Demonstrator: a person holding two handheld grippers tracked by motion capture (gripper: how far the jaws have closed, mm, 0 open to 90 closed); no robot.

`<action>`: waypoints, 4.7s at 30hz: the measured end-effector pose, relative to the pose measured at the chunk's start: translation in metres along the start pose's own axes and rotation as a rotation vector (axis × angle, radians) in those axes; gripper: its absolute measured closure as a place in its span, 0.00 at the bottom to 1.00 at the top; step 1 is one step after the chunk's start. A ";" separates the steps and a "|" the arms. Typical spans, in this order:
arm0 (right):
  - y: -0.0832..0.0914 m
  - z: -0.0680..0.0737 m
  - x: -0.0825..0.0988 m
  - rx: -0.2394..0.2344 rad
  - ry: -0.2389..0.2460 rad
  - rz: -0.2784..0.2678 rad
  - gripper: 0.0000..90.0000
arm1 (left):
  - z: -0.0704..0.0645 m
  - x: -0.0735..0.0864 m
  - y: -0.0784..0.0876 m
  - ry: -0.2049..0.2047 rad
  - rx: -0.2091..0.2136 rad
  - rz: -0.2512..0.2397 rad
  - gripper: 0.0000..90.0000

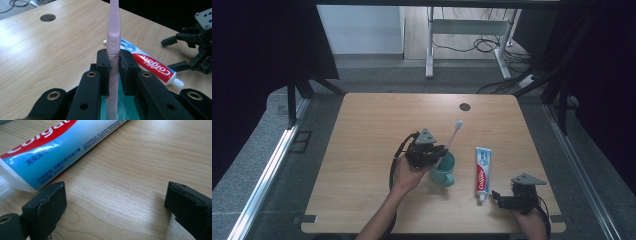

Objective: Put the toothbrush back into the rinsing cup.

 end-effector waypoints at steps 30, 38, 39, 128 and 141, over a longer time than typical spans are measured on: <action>0.000 0.000 0.000 -0.001 0.000 0.000 0.04 | -0.012 0.021 -0.020 -0.009 0.002 0.100 0.88; 0.000 0.000 0.000 -0.001 0.000 0.000 0.04 | -0.012 0.024 -0.024 0.005 0.010 0.123 0.88; 0.000 0.000 0.000 -0.001 0.000 0.000 0.04 | -0.012 0.024 -0.025 0.007 0.011 0.128 0.88; 0.000 0.000 0.000 -0.001 0.002 0.000 0.04 | -0.008 -0.006 0.008 -0.065 -0.099 0.175 0.54; 0.000 0.000 0.000 -0.001 0.002 0.000 0.04 | -0.001 0.002 0.027 -0.035 -0.109 0.183 0.33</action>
Point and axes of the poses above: each handheld gripper's, and its own axes: y roughly backward along the jaws, x roughly out of its underside, z roughly to its left, the point moved 2 cm from there along -y, roughly forward along the jaws, and after that the axes turned 9 degrees about -y, right-handed, at the moved point
